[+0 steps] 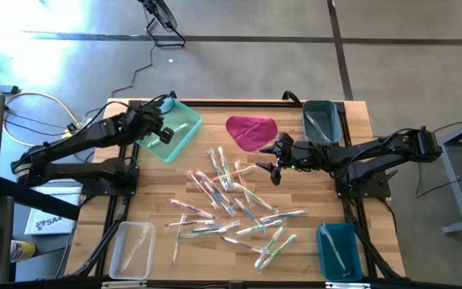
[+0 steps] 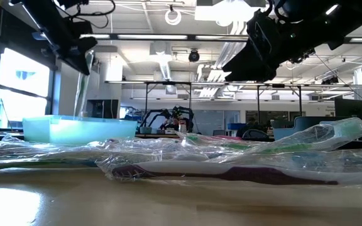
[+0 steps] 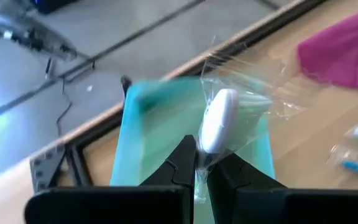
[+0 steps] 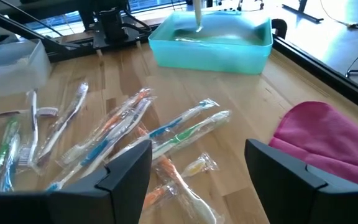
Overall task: Pick & Place Toothbrushes
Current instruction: Put the green toothbrush to the green bin, then put the orange toothbrush to the transparent bin
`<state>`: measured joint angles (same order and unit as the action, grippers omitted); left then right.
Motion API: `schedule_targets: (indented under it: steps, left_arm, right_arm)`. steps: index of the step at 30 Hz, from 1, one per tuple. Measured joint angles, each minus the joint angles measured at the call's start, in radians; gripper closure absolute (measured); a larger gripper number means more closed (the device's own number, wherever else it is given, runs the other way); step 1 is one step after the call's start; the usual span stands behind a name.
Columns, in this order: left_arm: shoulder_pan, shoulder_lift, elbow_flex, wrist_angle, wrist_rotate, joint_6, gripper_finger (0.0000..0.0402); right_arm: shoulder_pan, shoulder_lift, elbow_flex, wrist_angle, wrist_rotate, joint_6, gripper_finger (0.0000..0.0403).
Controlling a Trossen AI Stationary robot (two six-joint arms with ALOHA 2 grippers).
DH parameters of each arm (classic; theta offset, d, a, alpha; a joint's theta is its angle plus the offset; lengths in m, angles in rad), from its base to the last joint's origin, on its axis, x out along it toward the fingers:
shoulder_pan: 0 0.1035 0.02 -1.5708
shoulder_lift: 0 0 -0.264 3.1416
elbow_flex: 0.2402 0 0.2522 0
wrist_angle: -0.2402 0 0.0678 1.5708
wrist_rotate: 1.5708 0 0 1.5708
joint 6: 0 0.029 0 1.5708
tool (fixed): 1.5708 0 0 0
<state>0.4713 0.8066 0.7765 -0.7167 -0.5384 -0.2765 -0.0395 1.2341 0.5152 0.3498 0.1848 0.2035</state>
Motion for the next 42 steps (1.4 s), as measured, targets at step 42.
schedule_targets:
  steps: [42]
  left_arm:
    - [0.000,0.278,0.000,0.030,-0.095,-0.067,0.0252]
  right_arm:
    - [0.000,0.000,0.000,0.001,0.000,0.006,0.0153]
